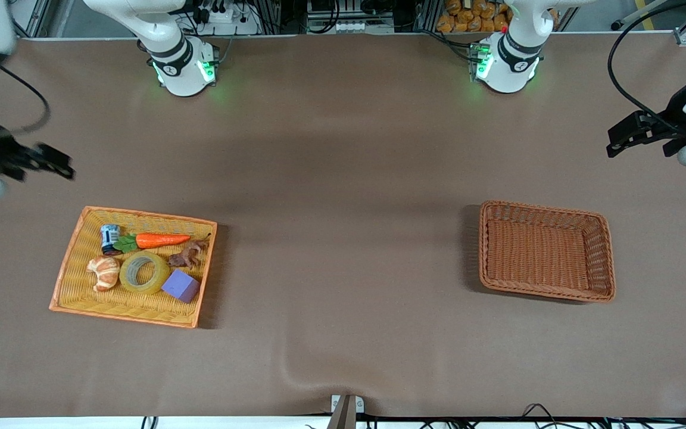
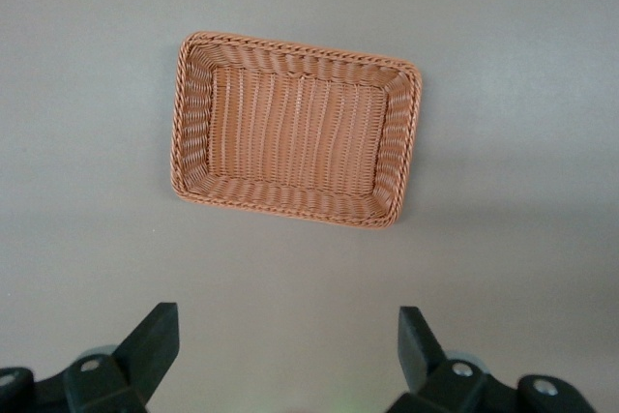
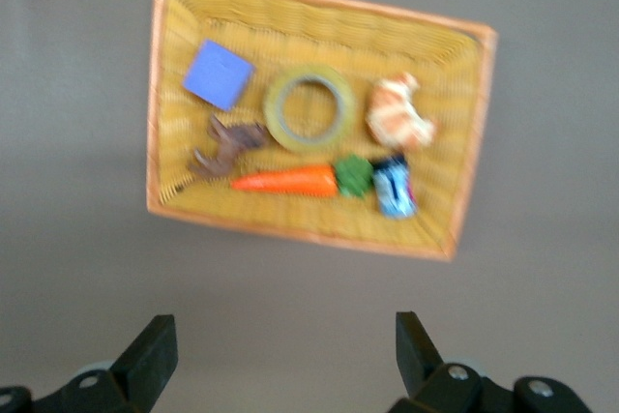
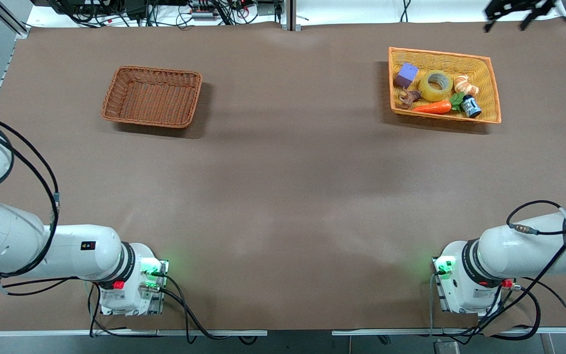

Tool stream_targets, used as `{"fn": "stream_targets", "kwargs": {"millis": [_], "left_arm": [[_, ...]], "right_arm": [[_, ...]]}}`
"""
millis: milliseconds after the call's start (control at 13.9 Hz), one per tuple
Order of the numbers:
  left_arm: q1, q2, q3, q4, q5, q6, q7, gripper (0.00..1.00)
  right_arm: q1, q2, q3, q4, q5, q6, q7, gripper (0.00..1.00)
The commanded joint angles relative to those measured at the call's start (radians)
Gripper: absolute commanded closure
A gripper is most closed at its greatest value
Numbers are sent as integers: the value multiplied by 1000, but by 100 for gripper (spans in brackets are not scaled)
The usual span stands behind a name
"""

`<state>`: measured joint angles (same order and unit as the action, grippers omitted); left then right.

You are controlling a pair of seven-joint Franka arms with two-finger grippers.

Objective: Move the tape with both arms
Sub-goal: 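Reach the right gripper down toward the tape roll in the yellow tray, then grasp the yellow tape roll by its rim with the right gripper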

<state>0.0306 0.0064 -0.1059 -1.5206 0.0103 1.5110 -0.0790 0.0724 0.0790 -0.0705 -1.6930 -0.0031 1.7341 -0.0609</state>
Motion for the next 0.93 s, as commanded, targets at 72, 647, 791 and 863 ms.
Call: {"fn": "stream_targets", "kwargs": {"millis": [72,647,791,863], "left_arm": [[6,-6,-6,0,-23,-12,-5,0],[2,-6,-14,-6,-23,-14,-13,0],[5,-6,-15,-6,-23,-14,-13,0],[5,-6,-14,-6,-23,-14,-13,0]], "right_arm": [[26,172,-2,-16,-3,216,-120,0],[-22,467,-2,-25,69,501,-531,0],[-16,510,-2,-25,71,530,-536,0],[-11,519,-2,-30,69,533,-548,0]]}}
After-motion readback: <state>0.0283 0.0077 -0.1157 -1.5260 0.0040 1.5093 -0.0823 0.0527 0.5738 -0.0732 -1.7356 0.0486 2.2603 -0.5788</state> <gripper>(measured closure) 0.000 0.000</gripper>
